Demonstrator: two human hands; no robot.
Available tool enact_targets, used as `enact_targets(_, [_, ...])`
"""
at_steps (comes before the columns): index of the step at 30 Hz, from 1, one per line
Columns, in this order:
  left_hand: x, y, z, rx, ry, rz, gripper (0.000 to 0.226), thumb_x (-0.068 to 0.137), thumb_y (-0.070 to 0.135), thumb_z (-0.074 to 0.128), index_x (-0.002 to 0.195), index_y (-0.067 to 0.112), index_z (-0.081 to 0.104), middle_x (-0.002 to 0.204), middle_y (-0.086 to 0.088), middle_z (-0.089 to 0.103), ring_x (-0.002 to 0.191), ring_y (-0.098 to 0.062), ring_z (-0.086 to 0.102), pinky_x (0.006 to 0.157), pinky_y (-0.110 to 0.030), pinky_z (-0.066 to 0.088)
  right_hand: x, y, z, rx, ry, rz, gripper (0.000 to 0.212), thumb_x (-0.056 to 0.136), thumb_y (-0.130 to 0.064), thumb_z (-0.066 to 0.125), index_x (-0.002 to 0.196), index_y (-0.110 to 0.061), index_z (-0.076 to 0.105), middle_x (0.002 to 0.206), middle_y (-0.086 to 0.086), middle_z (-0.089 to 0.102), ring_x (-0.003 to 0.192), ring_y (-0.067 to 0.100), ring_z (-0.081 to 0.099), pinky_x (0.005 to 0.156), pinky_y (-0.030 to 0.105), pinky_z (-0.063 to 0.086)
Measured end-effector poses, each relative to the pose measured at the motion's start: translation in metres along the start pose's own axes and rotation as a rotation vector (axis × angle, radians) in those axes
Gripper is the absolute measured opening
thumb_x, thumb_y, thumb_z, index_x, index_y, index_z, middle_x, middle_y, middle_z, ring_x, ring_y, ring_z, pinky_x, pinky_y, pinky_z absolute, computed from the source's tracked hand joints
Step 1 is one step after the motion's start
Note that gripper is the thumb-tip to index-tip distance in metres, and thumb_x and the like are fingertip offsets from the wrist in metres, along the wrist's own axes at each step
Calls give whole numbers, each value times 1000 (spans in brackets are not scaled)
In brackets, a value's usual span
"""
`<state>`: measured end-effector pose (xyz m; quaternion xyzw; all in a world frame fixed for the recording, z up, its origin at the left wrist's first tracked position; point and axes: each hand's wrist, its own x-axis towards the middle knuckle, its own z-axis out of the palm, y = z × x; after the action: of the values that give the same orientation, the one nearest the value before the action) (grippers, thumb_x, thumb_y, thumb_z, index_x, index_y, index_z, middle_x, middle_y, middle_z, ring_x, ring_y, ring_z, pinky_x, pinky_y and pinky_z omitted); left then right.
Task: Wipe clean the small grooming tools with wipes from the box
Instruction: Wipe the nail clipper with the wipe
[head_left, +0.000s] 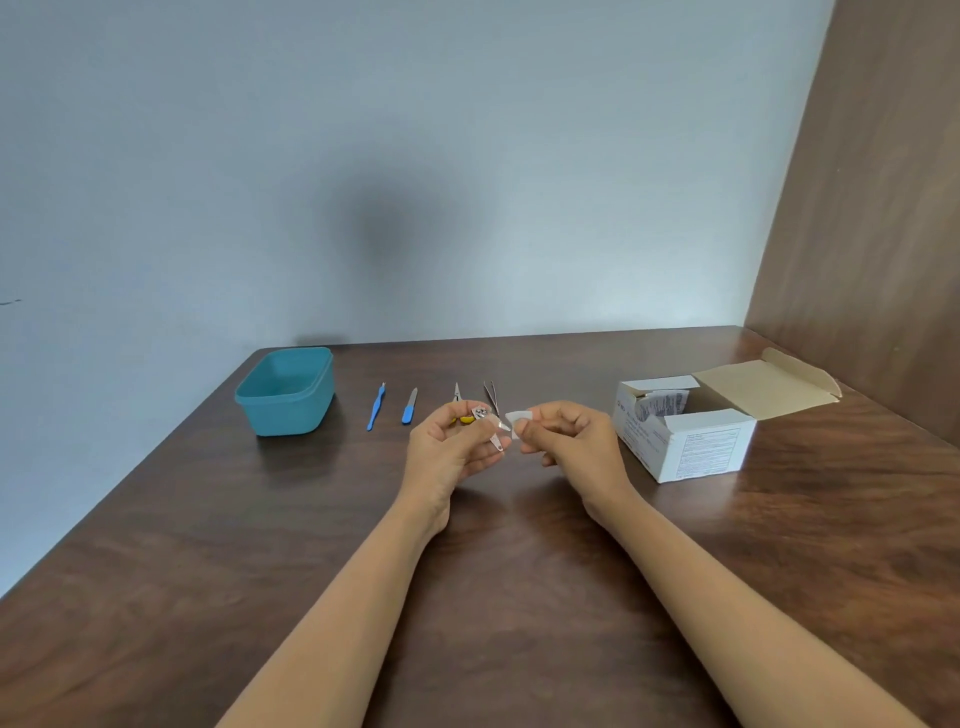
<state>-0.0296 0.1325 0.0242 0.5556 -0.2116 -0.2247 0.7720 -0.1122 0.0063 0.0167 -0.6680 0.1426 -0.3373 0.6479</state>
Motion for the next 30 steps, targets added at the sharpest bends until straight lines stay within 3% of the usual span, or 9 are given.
enact_targets(9, [5, -2, -2, -1, -11, -4, 19, 85, 0, 66, 102, 7, 65, 86, -13, 73, 71, -21, 71, 67, -30, 60, -3, -2, 0, 26, -86, 64, 10, 79, -7, 73, 89, -5, 72, 68, 2, 72, 64, 10, 68, 53, 16, 46])
enact_targets(14, [6, -2, -3, -1, -42, -1, 17, 82, 3, 70, 98, 8, 67, 86, -14, 72, 70, -21, 71, 68, -32, 60, -2, -2, 0, 16, -109, 73, 14, 80, -9, 73, 92, -2, 72, 70, 5, 72, 64, 9, 67, 55, 16, 47])
enact_targets(20, [6, -4, -1, 53, -77, -4, 17, 83, 3, 69, 98, 9, 66, 80, -10, 72, 67, -20, 71, 67, -31, 61, 1, -1, 1, -44, -80, 46, 6, 86, -5, 66, 89, -6, 71, 65, -2, 66, 57, 3, 58, 55, 15, 45])
enact_targets(24, [6, -7, 3, 170, -135, -2, 19, 81, 2, 72, 98, 9, 65, 67, -6, 68, 63, -20, 70, 68, -33, 60, 5, -2, -1, 112, 35, 110, 6, 88, -7, 64, 87, -7, 70, 68, 2, 61, 57, 6, 51, 55, 16, 44])
enact_targets(30, [6, -12, 5, 269, -114, 45, 23, 79, 2, 74, 100, 5, 65, 67, -8, 65, 63, -22, 71, 65, -34, 60, 4, -4, -1, 360, 66, 295, 7, 83, -10, 70, 89, -5, 70, 64, -2, 67, 53, 3, 56, 50, 13, 45])
